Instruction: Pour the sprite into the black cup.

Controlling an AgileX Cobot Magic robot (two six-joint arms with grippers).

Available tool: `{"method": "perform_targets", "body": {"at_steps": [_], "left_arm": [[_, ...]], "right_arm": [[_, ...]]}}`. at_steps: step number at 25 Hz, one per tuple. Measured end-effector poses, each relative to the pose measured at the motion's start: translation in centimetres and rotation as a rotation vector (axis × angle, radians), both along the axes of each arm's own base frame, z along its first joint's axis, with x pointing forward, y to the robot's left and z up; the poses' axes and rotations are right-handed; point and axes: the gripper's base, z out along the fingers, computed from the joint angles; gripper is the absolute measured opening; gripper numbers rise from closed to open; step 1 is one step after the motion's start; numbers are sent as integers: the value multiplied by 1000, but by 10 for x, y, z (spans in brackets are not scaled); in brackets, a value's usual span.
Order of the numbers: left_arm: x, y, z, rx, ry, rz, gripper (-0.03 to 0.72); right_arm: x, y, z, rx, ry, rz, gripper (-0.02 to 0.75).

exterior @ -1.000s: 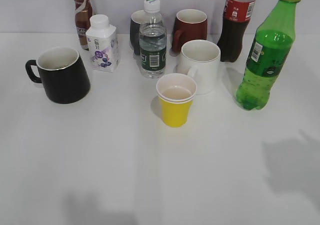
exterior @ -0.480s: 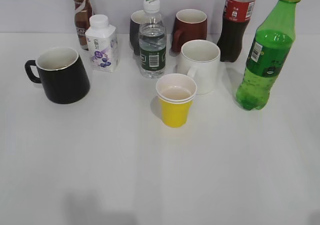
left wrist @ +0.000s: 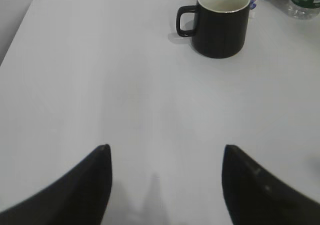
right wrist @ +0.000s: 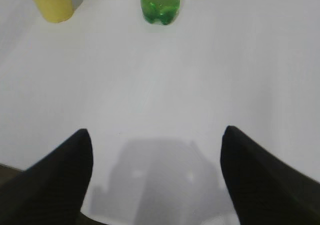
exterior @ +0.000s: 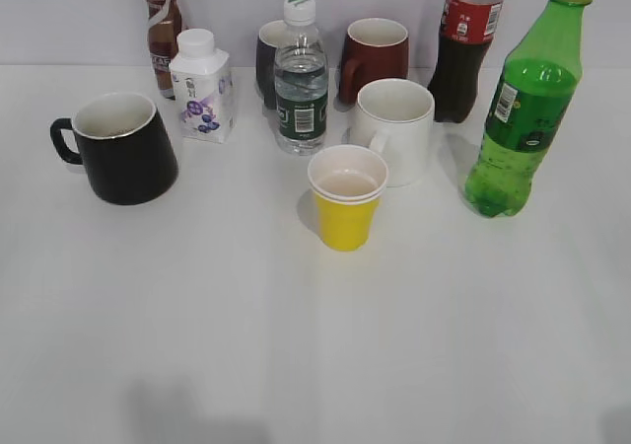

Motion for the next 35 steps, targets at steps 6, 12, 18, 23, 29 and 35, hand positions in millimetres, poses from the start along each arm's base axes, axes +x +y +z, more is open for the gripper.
{"method": "perform_targets", "body": {"at_steps": [6,12,18,23,29,35], "left_arm": [[0,0,0,0,0,0,517],[0,0,0,0,0,10,517],[-3,0,0,-2,-18,90,530],[-5,0,0,-3,-26,98,532],[-5,0,0,-4,-26,97,532],[-5,0,0,-4,-26,97,532]], "right_arm": [[0,0,0,3,-4,-3,587],[1,0,1,7,-9,-189,577],[-9,-1,1,18,-73,-303,575],[-9,-1,1,18,-73,-307,575],[-9,-1,1,19,-73,-307,575],[-9,-1,1,19,-76,-307,575]]}}
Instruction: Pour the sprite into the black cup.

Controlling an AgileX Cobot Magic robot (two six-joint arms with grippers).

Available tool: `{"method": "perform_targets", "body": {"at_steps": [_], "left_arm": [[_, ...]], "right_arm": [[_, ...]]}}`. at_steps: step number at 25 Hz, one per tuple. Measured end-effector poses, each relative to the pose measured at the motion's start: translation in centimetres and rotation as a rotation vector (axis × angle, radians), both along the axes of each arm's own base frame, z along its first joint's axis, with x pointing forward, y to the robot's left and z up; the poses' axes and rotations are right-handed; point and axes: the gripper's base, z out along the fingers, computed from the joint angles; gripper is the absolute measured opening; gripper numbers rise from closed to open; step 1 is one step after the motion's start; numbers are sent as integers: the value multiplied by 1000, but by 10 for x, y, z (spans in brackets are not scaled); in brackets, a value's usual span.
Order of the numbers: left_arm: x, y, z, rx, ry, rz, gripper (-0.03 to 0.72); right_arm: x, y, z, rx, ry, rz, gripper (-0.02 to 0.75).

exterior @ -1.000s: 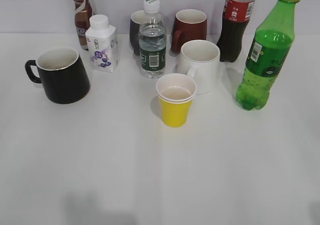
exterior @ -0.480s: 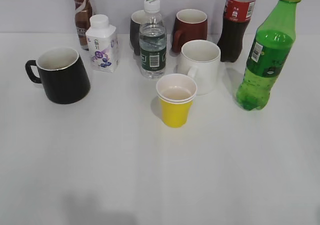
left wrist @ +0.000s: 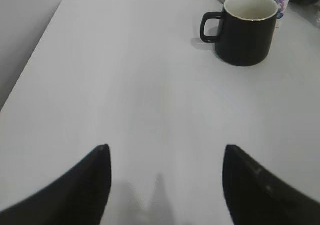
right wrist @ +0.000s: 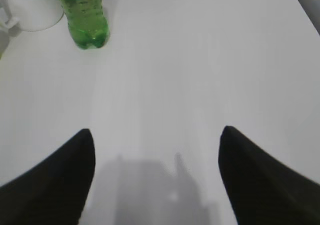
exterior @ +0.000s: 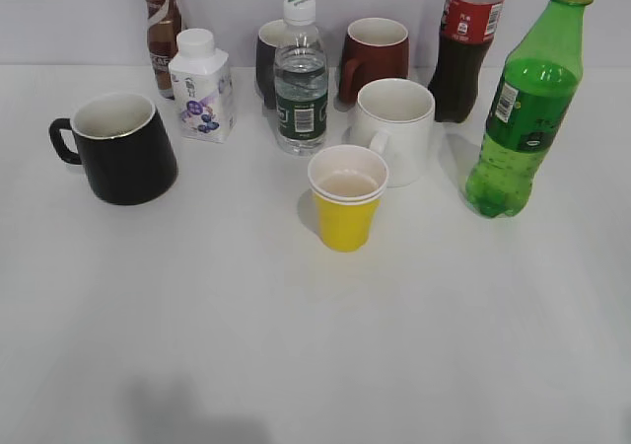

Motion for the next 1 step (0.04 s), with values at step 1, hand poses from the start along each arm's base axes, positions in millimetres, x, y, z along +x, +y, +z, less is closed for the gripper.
{"method": "perform_targets", "body": {"at_steps": [1], "left_arm": [[0,0,0,0,0,0,532]], "right_arm": [[0,0,0,0,0,0,575]]}}
